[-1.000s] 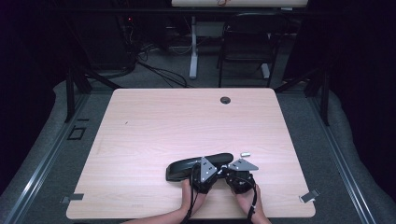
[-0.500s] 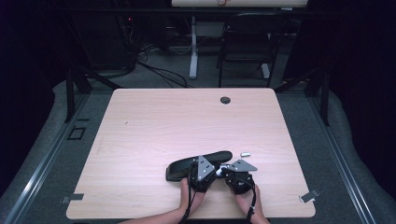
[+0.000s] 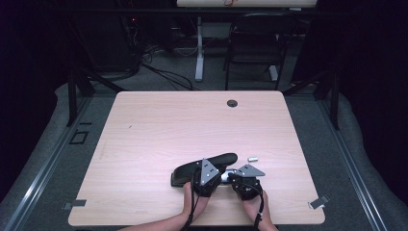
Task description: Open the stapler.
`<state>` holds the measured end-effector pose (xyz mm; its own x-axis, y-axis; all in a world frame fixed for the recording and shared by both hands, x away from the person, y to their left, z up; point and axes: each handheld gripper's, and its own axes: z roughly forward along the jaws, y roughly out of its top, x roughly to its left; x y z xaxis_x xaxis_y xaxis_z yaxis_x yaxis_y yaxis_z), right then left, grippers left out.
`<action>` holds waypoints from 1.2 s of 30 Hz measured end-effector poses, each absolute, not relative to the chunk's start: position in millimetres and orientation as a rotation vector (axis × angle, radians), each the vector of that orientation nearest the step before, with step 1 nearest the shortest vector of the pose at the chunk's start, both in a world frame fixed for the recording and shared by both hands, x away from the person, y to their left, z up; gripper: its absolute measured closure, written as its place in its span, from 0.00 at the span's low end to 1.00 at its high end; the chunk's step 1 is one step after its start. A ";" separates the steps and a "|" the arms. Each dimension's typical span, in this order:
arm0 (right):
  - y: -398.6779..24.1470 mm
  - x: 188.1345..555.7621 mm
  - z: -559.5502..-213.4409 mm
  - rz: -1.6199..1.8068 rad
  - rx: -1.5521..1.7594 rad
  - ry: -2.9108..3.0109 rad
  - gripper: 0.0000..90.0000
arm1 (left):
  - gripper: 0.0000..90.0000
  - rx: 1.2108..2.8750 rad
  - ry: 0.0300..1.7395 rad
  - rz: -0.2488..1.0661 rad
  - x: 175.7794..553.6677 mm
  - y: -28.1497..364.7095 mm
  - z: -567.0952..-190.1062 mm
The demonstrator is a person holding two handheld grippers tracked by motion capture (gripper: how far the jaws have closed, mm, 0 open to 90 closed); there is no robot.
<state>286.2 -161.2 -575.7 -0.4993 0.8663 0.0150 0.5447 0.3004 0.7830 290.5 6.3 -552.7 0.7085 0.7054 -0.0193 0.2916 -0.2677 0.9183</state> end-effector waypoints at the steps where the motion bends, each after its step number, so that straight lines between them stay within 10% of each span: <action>1: -161.3 286.2 -575.6 1.055 1.260 2.162 1.00 | 1.00 1.855 0.775 0.491 290.5 6.8 -552.0; 36: -161.2 287.8 -575.3 1.066 1.259 2.168 1.00 | 1.00 1.793 0.804 0.464 289.0 21.6 -532.4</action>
